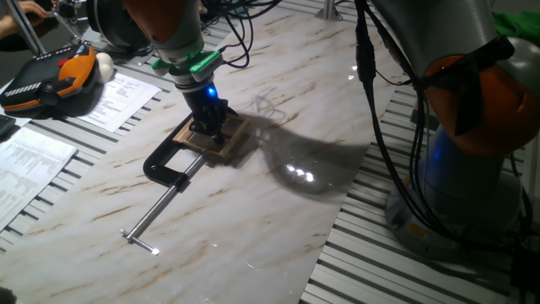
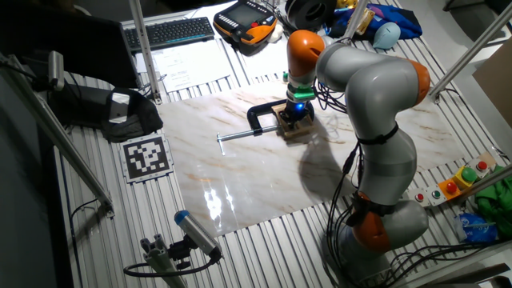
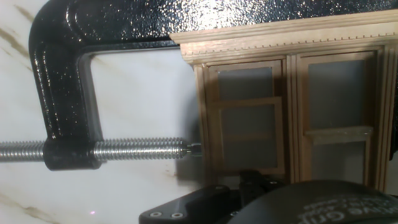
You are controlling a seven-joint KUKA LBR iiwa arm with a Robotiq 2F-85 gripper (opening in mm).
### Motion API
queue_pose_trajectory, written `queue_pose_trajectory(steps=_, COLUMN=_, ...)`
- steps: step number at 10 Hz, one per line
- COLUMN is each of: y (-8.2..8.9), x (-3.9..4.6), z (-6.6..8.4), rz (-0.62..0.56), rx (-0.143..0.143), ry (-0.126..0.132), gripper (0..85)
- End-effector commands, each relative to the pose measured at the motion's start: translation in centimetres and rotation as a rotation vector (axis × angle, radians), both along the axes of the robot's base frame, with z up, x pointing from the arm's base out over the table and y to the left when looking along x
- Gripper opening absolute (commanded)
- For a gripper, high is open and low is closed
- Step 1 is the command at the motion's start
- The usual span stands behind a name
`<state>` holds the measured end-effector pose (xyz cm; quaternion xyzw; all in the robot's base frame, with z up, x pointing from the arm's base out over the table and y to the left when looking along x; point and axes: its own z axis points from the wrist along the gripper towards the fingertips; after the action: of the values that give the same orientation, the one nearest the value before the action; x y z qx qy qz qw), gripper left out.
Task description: Open a sliding window
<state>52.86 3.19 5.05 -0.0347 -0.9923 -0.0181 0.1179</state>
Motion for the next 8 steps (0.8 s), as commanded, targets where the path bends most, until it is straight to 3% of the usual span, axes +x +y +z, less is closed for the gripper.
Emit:
queue_pose_trajectory(steps=1, y=-0.03, x=-0.16, z=0.14, rz=0.001, rx=-0.001, ry=0.001, gripper=0.0)
queue_pose_trajectory(steps=3, y=-0.08, x=-0.29, z=0.31, rz=0.006, rx=-0.012, ry=0.004, gripper=0.0)
queue_pose_trajectory(steps=8, y=0.01, x=-0.15, z=-0.15, rz=-0.002, rx=-0.004, ry=0.003, gripper=0.0)
